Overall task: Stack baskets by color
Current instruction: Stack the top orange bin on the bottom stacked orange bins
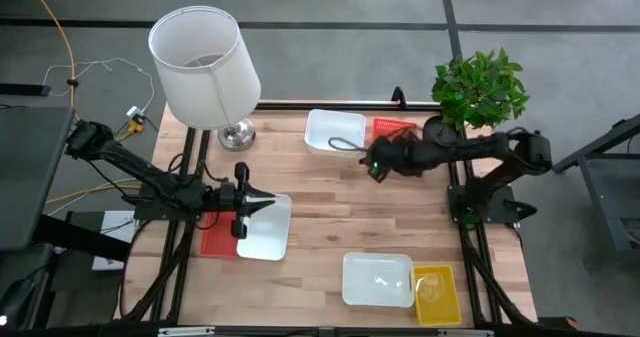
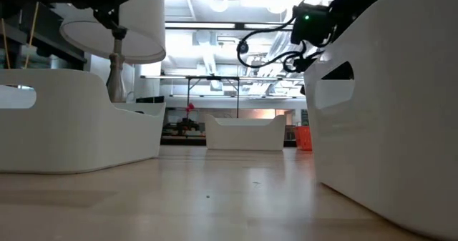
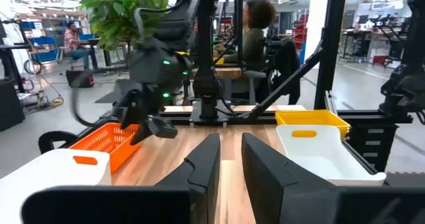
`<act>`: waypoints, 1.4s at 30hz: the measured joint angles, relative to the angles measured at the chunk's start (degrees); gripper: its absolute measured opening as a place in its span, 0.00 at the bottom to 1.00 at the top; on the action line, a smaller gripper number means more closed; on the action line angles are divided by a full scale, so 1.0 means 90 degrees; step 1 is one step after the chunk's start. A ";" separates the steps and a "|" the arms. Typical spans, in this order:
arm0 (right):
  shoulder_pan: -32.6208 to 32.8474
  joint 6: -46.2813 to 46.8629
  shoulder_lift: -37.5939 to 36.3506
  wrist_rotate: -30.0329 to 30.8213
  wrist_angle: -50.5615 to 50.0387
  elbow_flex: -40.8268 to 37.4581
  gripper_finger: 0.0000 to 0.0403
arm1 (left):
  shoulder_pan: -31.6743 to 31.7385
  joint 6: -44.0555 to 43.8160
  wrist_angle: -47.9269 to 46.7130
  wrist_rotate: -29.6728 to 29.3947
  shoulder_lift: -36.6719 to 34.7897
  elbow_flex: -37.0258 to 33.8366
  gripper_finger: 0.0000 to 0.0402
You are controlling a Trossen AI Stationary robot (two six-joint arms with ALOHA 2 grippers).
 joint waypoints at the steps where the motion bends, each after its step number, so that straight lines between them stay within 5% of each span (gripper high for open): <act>1: -0.0115 -0.0119 0.0000 -0.0130 0.0096 0.0000 0.59 | 0.0000 -0.0032 0.0000 0.0000 0.0000 0.0000 0.14; 9: -0.0486 -0.0629 0.0055 -0.0716 -0.0074 -0.0002 0.59 | 0.0000 -0.0272 0.0000 0.0241 0.0002 0.0000 0.14; 16: -0.0672 -0.1327 0.0445 -0.0532 -0.0050 -0.0002 0.59 | -0.0011 -0.0630 0.0161 0.1056 0.0002 0.0000 0.14; 24: -0.0870 -0.1789 0.0992 -0.0078 0.0019 -0.0002 0.58 | -0.0284 -0.0488 0.0570 0.1027 0.0002 0.0002 0.14; 28: -0.0855 -0.1838 0.1044 -0.0189 -0.0064 -0.0002 0.44 | -0.0338 -0.0487 0.0710 0.1017 0.0002 0.0002 0.14; 33: -0.0510 -0.1712 0.0966 -0.0333 -0.0344 -0.0002 0.06 | -0.0533 -0.0490 0.1135 0.1004 0.0001 0.0002 0.14; 42: 0.1396 -0.0407 0.0093 0.0451 -0.0775 0.0007 0.01 | -0.1069 0.0050 0.1420 0.0824 -0.0137 0.0007 0.14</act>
